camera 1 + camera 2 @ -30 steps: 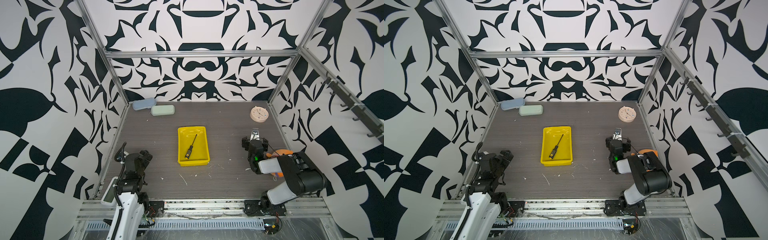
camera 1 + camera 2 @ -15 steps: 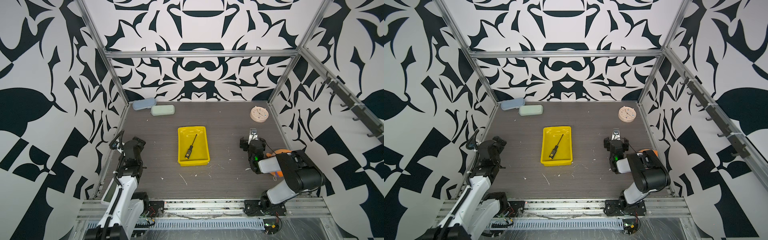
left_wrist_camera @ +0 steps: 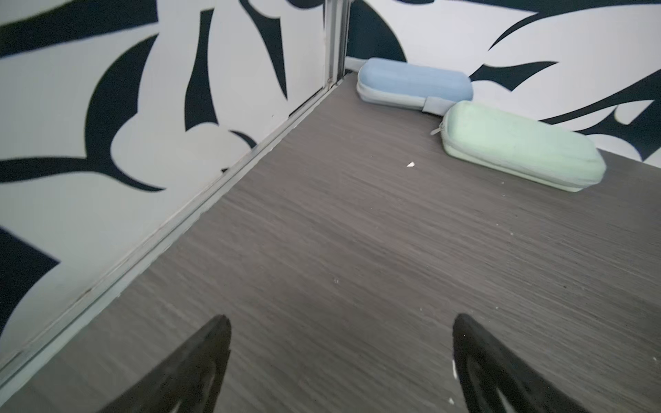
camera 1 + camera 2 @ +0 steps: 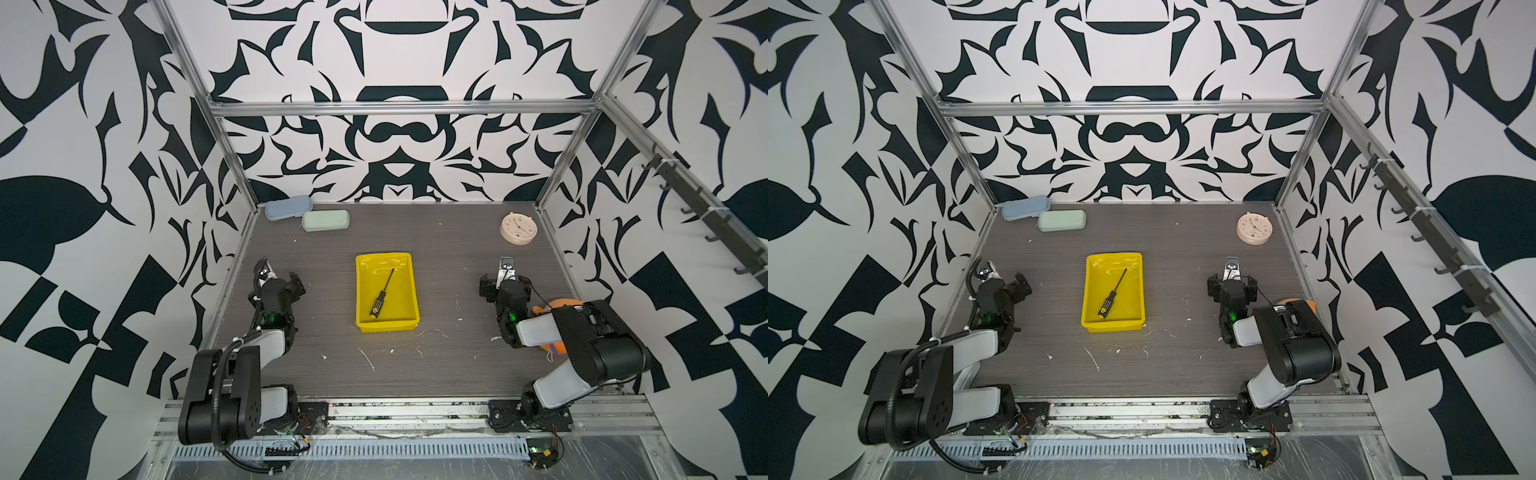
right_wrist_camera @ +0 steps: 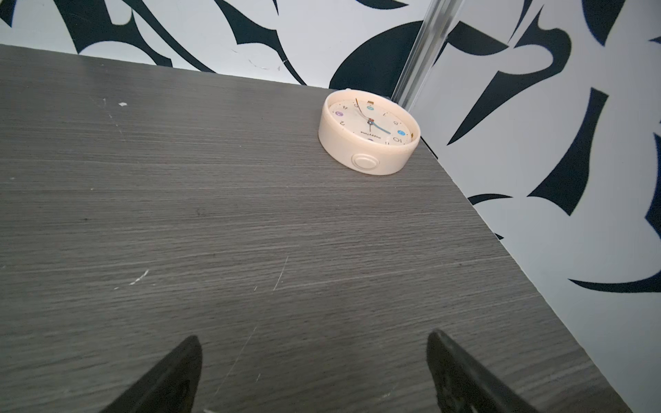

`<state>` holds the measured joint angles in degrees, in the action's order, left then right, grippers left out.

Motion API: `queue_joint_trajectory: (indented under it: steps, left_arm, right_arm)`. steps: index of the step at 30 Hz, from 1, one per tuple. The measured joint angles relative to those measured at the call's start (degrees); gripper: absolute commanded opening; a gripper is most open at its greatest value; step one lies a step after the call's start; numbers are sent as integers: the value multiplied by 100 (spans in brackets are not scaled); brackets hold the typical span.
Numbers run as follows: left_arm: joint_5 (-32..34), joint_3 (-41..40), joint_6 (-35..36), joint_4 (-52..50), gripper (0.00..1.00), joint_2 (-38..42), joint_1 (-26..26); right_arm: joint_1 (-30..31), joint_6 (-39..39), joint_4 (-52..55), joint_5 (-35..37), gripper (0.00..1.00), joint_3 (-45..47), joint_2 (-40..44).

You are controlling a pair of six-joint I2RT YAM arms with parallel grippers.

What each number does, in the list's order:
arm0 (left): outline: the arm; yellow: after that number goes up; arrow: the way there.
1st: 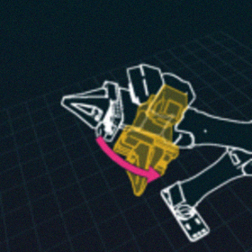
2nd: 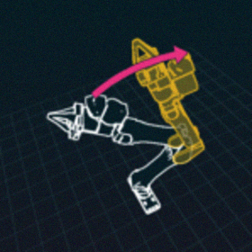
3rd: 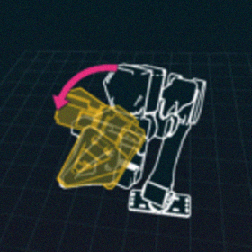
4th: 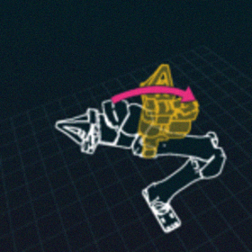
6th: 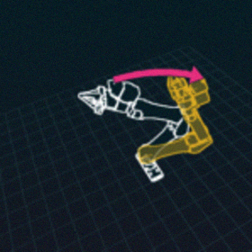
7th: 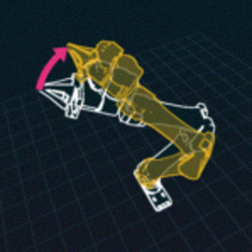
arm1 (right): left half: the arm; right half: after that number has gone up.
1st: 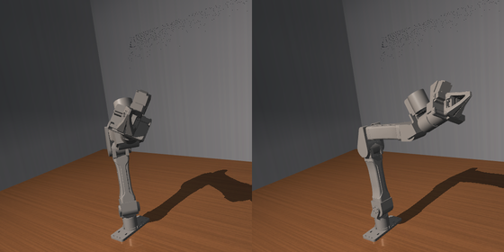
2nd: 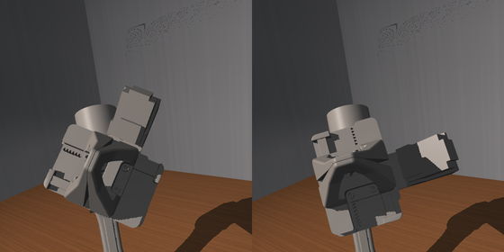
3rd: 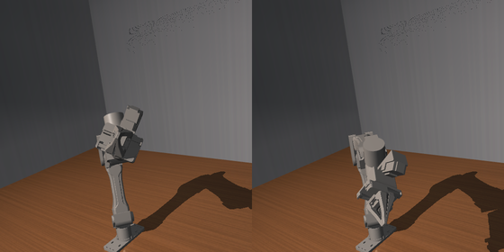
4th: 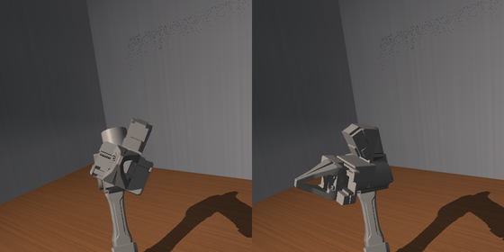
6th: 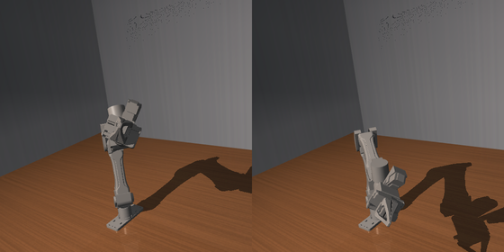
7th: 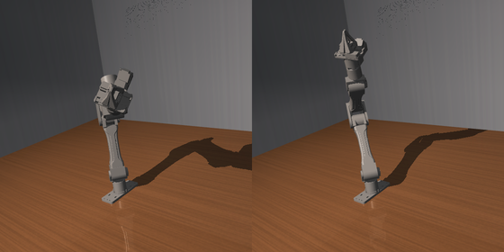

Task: Put the screwdriver in the bin
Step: Reset both arms

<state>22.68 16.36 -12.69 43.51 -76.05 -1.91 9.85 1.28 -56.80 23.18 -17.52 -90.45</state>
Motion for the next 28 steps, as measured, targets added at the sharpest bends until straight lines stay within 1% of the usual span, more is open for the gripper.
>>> queue_joint_trajectory:
  steps: [3, 5, 7, 10, 13, 19, 23, 28]
  left_arm:
    - [-136, -197, 175, 809, 99, -498, 0]
    - [-249, -258, 280, 1309, 99, -966, 0]
    - [-372, -221, 409, 1574, 99, -1392, 0]
    - [-603, 114, 507, 955, 99, -1342, 0]
    - [-802, 393, 570, 1075, 99, -1322, 0]
    - [-1233, 415, 745, 850, 99, -1316, -7]
    - [-1335, 415, 793, 782, 99, -1316, -7]
    - [-1377, 415, 824, 761, 99, -1316, -7]
  right_arm:
    - [0, 0, 0, -4, 100, 0, 0]
    - [0, 0, 0, -4, 100, 0, 0]
    - [0, 0, 0, -4, 100, 0, 0]
    - [0, -2, 0, -4, 100, 0, 0]
    - [0, -2, 0, -4, 100, 0, 0]
    - [0, 0, 0, -4, 100, -2, 0]
    - [-15, -7, 4, -35, 100, -2, 0]
    - [-210, -81, 214, -354, 100, -83, 0]
